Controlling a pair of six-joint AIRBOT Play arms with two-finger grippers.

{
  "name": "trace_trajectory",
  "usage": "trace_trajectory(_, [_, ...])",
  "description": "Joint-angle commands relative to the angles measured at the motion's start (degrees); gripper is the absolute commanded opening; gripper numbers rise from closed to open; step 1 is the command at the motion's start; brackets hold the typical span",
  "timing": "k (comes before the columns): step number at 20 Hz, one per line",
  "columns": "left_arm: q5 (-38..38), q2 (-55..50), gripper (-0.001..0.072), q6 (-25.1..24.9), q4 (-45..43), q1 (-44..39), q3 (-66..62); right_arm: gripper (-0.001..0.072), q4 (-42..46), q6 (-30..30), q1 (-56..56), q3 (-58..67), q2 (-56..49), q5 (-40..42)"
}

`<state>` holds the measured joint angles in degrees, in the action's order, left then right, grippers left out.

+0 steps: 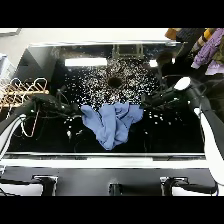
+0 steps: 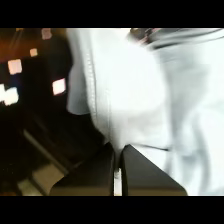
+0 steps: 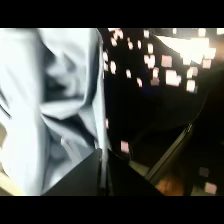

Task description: Fold the clothes and pants, and hang the long-sleeved shirts on hangers.

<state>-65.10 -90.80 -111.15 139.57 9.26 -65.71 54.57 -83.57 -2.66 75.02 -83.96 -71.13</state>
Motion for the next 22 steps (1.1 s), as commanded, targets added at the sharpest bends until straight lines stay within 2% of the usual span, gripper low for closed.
trace_trajectory(1, [-4.5,5.0,0.0017,2.7,-0.1,3.4,-8.3,0.0029,5.2,0.0,0.0,3.3,7.4,5.2])
trace_trajectory(3, [-4.9,10.1,0.0017,5.4,-0.1,7.4,-15.9,0.0029,9.7,-0.1,0.0,7.1,13.7,7.8])
trace_trajectory(8, [-4.8,22.8,0.0017,16.4,-1.7,16.9,-32.8,0.0029,17.7,-0.3,0.0,14.7,31.0,10.6])
trace_trajectory(10, [-4.8,28.0,0.0018,21.4,-5.7,20.1,-35.7,0.0029,21.5,-0.7,0.0,15.4,37.9,12.7])
trace_trajectory(13, [-5.3,36.1,0.0018,26.6,-13.3,24.4,-36.1,0.0029,30.6,-6.4,0.0,15.4,46.3,14.4])
trace_trajectory(15, [-5.6,40.2,0.0017,28.3,-16.5,26.1,-36.1,0.0029,33.2,-8.3,0.0,15.4,49.9,14.1])
trace_trajectory(18, [-8.5,42.7,0.0017,28.3,-16.7,26.1,-36.1,0.0029,32.8,-11.1,0.0,15.4,51.3,13.4])
trace_trajectory(20, [-12.5,42.2,0.0017,28.3,-15.9,24.9,-35.2,0.0029,32.2,-11.8,0.0,15.4,49.3,11.6])
trace_trajectory(22, [-13.4,41.2,0.0018,28.2,-15.9,22.0,-32.0,0.0029,30.0,-14.9,0.0,15.4,44.7,7.7])
